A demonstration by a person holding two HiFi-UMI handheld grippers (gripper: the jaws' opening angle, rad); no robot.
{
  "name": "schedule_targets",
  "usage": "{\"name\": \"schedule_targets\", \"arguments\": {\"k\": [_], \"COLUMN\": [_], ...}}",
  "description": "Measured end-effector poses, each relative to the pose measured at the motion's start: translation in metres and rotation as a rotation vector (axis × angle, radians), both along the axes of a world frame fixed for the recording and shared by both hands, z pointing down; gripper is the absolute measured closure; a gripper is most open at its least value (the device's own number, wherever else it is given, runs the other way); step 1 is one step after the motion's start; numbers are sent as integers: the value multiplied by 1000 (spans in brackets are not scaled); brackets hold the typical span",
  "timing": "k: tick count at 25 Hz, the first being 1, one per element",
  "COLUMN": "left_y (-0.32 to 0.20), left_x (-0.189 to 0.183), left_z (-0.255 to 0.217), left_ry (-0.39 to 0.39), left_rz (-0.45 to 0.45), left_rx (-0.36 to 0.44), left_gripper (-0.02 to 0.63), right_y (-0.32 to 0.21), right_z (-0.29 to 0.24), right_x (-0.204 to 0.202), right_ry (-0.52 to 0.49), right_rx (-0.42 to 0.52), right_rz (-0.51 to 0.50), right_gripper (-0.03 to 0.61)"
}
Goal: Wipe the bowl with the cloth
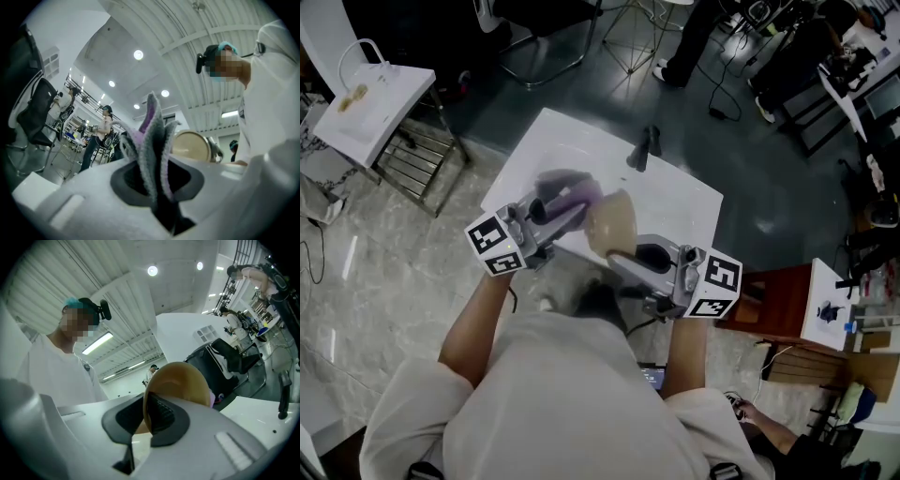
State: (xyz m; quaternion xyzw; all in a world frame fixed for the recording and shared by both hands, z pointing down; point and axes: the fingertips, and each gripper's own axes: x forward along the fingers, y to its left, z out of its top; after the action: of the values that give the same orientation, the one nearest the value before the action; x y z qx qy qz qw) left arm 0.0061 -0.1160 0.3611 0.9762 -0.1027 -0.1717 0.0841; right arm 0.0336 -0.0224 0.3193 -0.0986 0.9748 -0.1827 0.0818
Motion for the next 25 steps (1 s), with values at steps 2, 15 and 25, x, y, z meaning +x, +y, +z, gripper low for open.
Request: {"name": "schedule_targets", "arguments": {"k": [2,15,25], "left_y": [4,25,4], "left_x": [1,12,10], "left_z": [1,-4,-31], "left_ry": [10,-123,-229], "left_rz": [10,3,-93], "left_rx": [-11,94,235], "left_gripper": [552,552,552], "right_y": [-10,-56,-45], "right_z": [-1,29,39], "right_x": [4,14,3], "right_ry": [-4,194,293], "right_rx": [-6,-16,6], "right_rz": [54,316,248], "right_gripper": [563,565,565]}}
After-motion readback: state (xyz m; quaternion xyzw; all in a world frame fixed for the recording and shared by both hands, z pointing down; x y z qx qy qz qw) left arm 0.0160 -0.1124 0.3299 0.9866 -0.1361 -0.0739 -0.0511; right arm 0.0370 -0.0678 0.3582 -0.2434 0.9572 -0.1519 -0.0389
